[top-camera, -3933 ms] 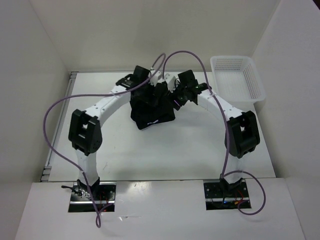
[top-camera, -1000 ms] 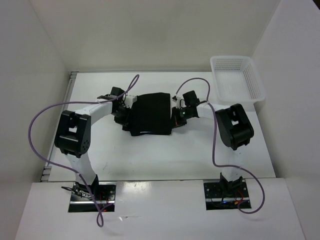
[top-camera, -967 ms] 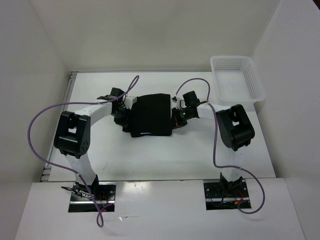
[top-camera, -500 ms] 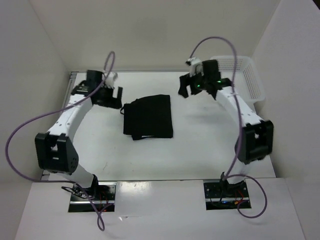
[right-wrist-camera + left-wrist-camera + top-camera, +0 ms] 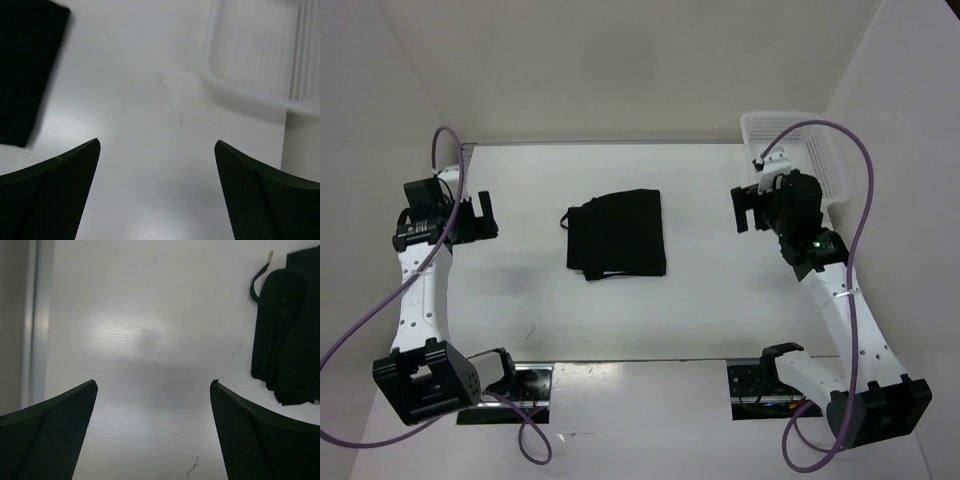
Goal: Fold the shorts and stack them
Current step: Fold the shorts
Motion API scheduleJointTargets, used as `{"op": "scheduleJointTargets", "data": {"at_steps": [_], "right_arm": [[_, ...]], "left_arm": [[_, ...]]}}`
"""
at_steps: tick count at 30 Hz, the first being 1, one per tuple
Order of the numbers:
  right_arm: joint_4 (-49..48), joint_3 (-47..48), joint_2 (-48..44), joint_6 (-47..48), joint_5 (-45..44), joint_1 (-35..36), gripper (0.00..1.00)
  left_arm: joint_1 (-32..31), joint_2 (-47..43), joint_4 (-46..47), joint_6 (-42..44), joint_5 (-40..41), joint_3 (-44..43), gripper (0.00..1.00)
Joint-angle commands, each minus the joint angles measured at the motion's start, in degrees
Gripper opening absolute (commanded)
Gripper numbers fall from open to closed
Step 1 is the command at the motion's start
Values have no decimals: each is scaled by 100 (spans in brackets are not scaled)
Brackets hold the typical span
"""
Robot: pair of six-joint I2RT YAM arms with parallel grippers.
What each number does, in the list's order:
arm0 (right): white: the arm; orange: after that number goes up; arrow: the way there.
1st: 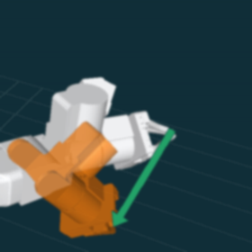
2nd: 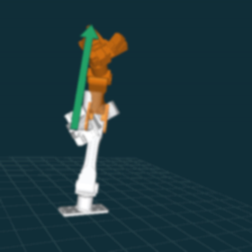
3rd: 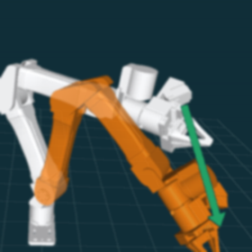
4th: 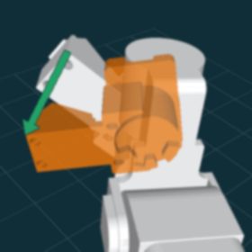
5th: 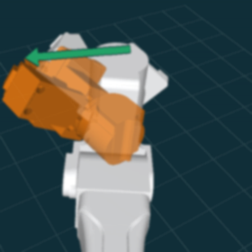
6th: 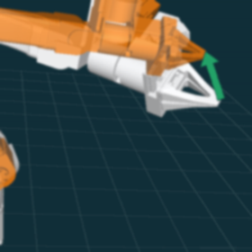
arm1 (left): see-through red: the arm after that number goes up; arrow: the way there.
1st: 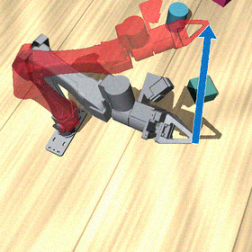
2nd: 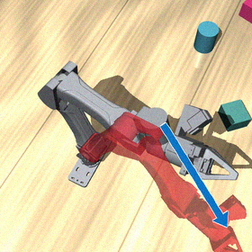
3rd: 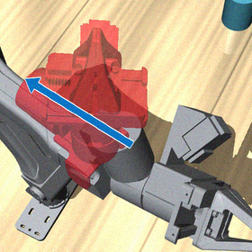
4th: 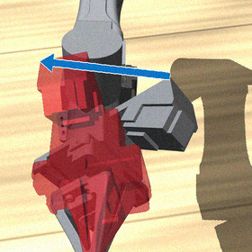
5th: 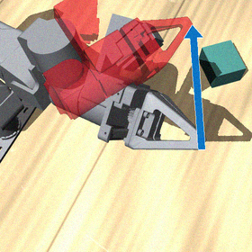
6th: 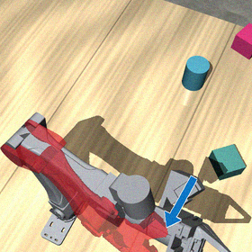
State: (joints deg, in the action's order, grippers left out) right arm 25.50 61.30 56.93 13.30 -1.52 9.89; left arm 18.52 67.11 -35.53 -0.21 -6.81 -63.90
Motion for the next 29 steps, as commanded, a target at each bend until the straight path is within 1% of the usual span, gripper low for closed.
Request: {"op": "scheduleJointTargets", "data": {"at_steps": [1, 4, 10, 19, 23, 29], "right_arm": [[720, -337, -365, -617, -673, -153, 100], [842, -338, -770, -776, -824, -207, 100], [580, -768, -1394, -776, -1017, -260, 100], [290, -935, -1702, -724, -895, -260, 100], [176, -1075, -1817, -671, -780, -260, 100], [61, -1190, -1992, -671, -850, -260, 100]], "left_arm": [[326, -321, 116, 21, -801, 394, 100], [634, -567, 283, 21, -1076, 597, 100], [810, -910, 336, 21, -1077, 773, 100], [916, -1498, 398, 21, -1024, 941, 100], [978, -1552, 398, 21, -972, 941, 100], [1100, -1552, 398, 21, -972, 941, 100]]}}
